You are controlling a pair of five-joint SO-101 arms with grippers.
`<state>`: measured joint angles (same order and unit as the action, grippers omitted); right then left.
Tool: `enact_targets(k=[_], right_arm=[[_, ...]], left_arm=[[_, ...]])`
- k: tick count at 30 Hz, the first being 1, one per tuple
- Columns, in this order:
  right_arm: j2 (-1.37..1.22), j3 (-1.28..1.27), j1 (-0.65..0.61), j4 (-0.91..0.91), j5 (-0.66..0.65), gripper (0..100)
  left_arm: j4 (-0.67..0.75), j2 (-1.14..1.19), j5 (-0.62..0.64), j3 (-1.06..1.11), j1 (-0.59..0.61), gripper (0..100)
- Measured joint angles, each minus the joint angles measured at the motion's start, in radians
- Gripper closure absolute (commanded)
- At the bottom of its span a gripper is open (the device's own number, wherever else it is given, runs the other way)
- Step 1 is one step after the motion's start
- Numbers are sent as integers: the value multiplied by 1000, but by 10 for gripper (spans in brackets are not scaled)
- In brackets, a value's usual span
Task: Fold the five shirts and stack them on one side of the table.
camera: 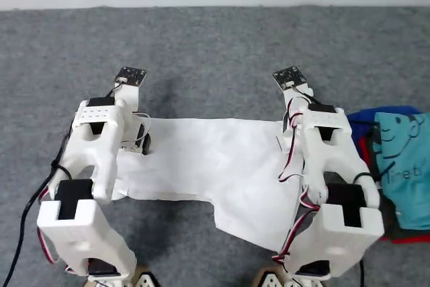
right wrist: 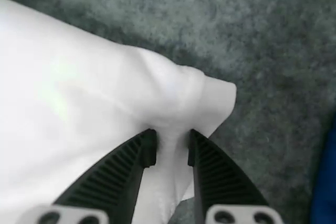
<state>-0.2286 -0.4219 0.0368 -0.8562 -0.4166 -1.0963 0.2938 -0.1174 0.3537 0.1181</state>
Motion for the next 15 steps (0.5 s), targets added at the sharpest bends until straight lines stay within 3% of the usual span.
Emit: enact_targets(k=[3, 15], right_arm=[[0, 0, 0, 0, 0, 998], [-34, 98, 43, 17, -74, 989]], left_arm=[[0, 0, 0, 0, 0, 844], [0, 3, 3, -2, 0, 844]])
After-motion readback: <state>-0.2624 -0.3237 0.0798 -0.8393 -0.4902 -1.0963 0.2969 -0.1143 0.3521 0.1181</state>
